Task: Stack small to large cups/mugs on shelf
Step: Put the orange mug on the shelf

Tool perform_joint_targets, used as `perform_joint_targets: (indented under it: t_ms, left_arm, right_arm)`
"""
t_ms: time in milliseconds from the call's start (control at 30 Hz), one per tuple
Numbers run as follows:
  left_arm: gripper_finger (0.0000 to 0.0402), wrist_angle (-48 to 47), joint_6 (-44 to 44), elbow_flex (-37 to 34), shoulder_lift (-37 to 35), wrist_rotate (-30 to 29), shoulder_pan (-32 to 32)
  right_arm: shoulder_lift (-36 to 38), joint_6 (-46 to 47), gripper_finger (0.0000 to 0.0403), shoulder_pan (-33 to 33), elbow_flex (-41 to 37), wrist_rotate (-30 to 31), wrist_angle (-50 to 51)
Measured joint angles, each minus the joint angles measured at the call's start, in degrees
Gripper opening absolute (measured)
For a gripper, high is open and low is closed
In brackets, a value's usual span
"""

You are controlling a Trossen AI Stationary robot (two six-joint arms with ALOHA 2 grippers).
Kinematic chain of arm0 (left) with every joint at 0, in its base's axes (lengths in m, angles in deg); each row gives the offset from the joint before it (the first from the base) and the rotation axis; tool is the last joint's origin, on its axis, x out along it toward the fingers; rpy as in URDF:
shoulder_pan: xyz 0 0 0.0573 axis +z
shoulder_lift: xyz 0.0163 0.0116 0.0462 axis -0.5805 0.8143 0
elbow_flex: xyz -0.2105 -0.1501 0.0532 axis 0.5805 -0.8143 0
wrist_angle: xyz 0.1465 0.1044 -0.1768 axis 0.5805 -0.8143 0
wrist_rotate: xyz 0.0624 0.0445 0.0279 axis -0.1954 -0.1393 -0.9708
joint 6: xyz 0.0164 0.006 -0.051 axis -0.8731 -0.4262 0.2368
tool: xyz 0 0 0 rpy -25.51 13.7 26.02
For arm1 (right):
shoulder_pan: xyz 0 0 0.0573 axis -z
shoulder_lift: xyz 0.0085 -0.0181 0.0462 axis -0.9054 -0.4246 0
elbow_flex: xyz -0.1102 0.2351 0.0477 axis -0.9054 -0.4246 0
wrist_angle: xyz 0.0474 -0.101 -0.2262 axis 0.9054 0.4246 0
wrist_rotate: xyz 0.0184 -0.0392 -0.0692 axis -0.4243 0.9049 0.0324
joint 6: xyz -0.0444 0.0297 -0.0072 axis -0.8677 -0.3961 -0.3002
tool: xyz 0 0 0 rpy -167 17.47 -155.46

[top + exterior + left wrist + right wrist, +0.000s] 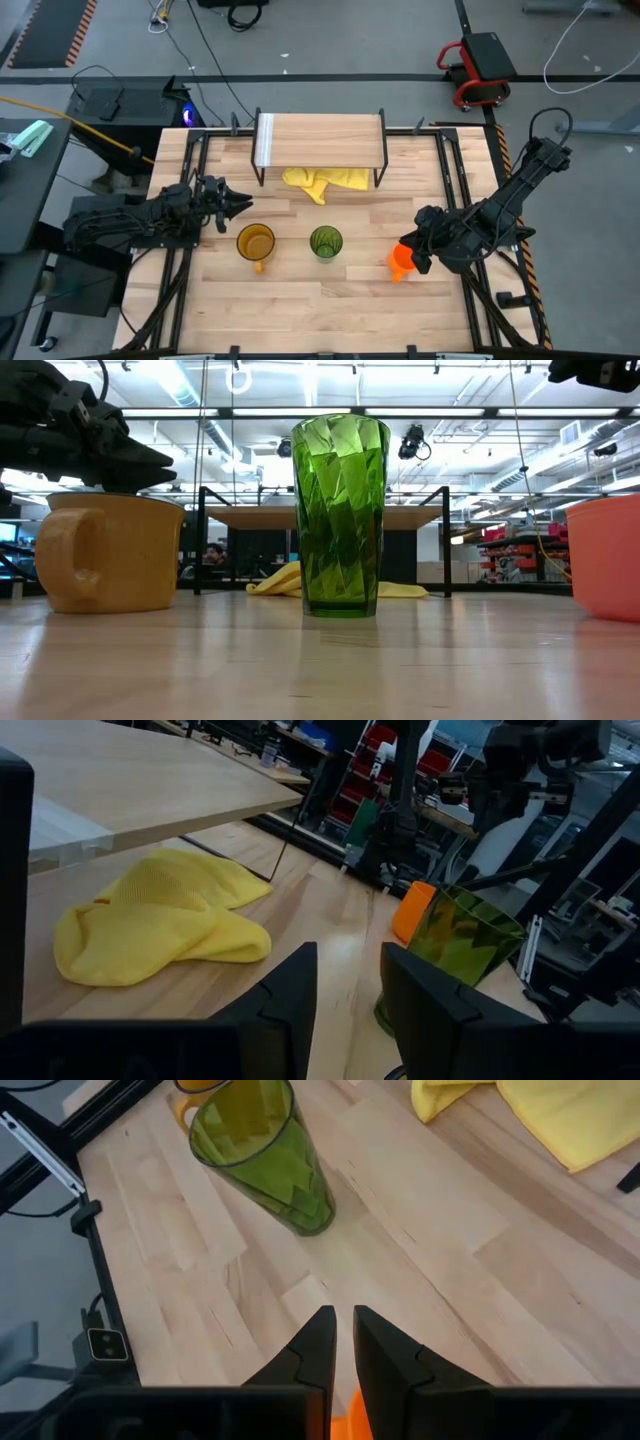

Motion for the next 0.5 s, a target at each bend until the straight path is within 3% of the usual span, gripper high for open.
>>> perform_joint_targets:
  t_ms: [500]
  left_arm:
    - [0.0121,0.02,-1.55,0.0,0.0,0.02,0.0]
  right_arm:
    - [0.02,-0.2,0.0048,0.0,0.0,0.44,0.02]
